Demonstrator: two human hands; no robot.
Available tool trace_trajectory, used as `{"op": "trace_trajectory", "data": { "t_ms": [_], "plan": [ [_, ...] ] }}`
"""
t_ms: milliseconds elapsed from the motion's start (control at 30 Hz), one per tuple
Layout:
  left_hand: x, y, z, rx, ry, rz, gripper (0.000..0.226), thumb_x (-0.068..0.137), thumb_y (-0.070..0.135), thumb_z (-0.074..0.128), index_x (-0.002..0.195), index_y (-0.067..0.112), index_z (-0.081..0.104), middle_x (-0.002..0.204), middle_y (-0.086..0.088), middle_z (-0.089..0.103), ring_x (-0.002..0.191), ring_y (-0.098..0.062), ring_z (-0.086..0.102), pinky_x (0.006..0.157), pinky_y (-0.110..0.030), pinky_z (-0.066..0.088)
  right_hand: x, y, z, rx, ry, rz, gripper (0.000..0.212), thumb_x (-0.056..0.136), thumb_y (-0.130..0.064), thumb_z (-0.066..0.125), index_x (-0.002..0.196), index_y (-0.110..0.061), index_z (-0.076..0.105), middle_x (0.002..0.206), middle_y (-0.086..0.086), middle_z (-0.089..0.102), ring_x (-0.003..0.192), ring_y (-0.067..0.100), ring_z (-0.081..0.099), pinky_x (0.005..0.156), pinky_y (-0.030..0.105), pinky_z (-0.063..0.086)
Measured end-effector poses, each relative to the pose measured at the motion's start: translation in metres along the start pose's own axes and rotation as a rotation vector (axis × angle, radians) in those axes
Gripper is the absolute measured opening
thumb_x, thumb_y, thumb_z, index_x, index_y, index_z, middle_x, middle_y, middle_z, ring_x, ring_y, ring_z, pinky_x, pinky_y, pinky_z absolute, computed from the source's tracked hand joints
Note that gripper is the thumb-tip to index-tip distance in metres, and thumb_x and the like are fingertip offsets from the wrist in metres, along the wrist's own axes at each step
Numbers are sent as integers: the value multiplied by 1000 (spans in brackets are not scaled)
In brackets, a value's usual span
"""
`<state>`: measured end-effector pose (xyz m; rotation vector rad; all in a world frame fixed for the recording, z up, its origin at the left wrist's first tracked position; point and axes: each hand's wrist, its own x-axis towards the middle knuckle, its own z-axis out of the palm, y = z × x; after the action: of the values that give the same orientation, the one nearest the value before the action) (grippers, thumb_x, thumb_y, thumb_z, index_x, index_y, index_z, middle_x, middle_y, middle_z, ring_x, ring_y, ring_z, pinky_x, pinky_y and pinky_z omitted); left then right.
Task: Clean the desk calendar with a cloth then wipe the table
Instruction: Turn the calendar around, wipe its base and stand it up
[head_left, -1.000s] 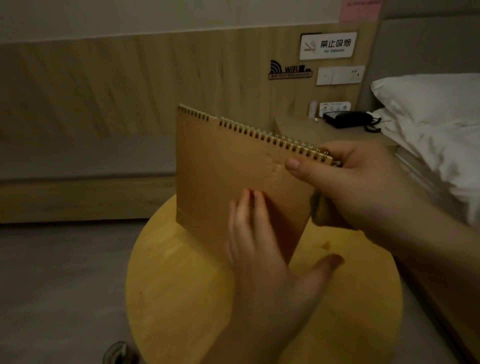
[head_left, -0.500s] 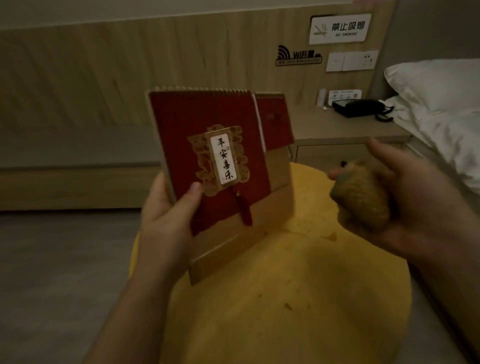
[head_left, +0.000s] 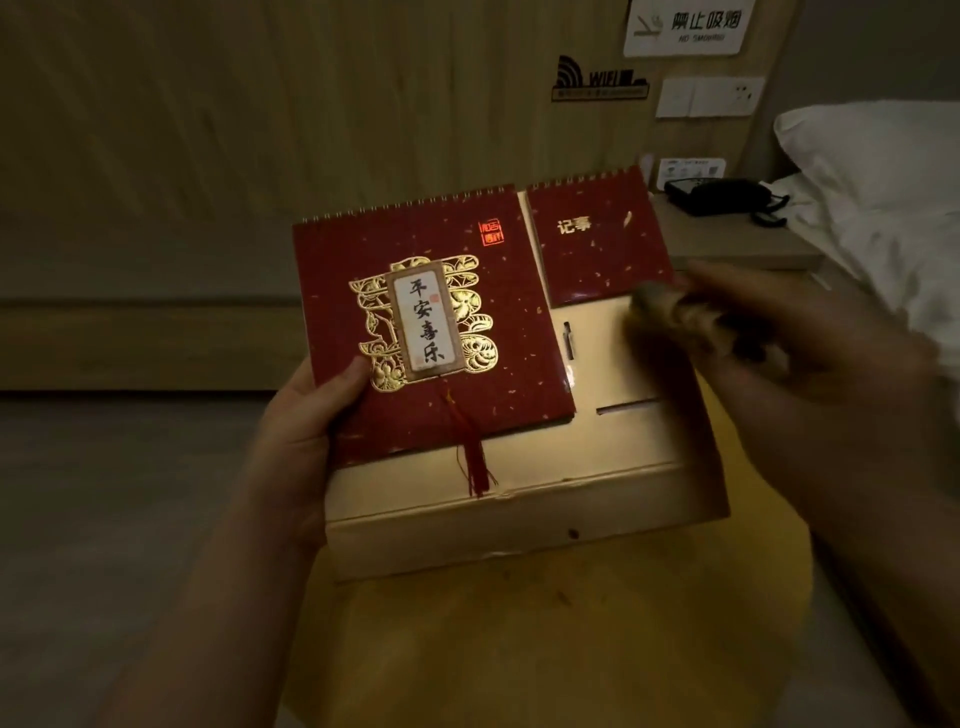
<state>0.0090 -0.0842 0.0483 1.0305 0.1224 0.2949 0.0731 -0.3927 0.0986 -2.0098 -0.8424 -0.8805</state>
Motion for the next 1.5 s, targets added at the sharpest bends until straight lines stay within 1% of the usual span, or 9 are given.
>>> {"op": "trace_trajectory", "data": {
  "t_ms": [67,167,467,700,867,967,1067,1267,1500],
  "plan": [
    [-1,1,0,-19,-56,-7,59,83,22,70,140,10,60,128,-17,73,111,-33,74,82,-45,63,5,1,7,-151,-73,-245,24,102,-12,70,125,-9,75,127,3,73,115,12,68,103,22,51],
    [-2,0,-2,-45,-101,-15,49,86,20,67,134,13,65,125,-15,75,109,-31,75,83,-46,64,3,-4,21,-193,-101,-366,20,98,1,72,117,1,77,123,18,74,112,32,72,101,41,56],
    [2,-2,-16,-63,-99,16,36,97,14,55,131,14,67,123,-11,76,111,-28,74,88,-43,62,-42,-13,18,-120,-377,-312,21,97,-6,66,112,-6,80,121,8,77,115,22,72,111,32,51],
    [3,-2,-26,23,-85,-13,46,98,14,53,144,10,56,126,-11,74,115,-29,72,95,-48,60,-61,1,12,-166,-397,-442,22,98,-12,63,106,-1,81,120,16,77,118,30,72,94,53,64],
    [1,-9,-17,34,-131,-35,35,98,13,52,127,15,72,120,-10,77,109,-26,75,84,-41,63,-24,3,18,-200,-270,-344,32,110,-9,48,114,1,78,126,16,74,123,26,68,114,37,50],
    [2,-11,-16,9,-131,-26,34,101,11,48,125,15,73,119,-10,78,109,-26,75,85,-40,62,-18,-2,23,-212,-266,-296,26,105,-1,55,118,-1,77,127,14,74,124,25,68,114,35,49],
    [5,-14,-16,-5,-119,-9,34,102,12,48,119,17,77,117,-8,78,108,-25,75,86,-40,63,-37,-11,23,-187,-273,-266,31,110,-12,49,117,-3,78,127,12,74,126,23,67,112,36,51],
    [7,-15,-17,-13,-69,-16,36,102,11,50,136,10,63,122,-11,76,113,-28,73,94,-46,60,-94,-7,14,-179,-396,-247,25,101,-16,61,119,-9,77,131,9,73,128,22,67,112,38,52],
    [6,-15,-15,-34,-80,-13,32,101,12,50,124,15,72,118,-9,78,109,-26,75,88,-42,62,-104,-6,9,-208,-232,-65,26,100,-5,63,122,-11,76,136,1,67,136,12,60,120,32,44]
  ]
}}
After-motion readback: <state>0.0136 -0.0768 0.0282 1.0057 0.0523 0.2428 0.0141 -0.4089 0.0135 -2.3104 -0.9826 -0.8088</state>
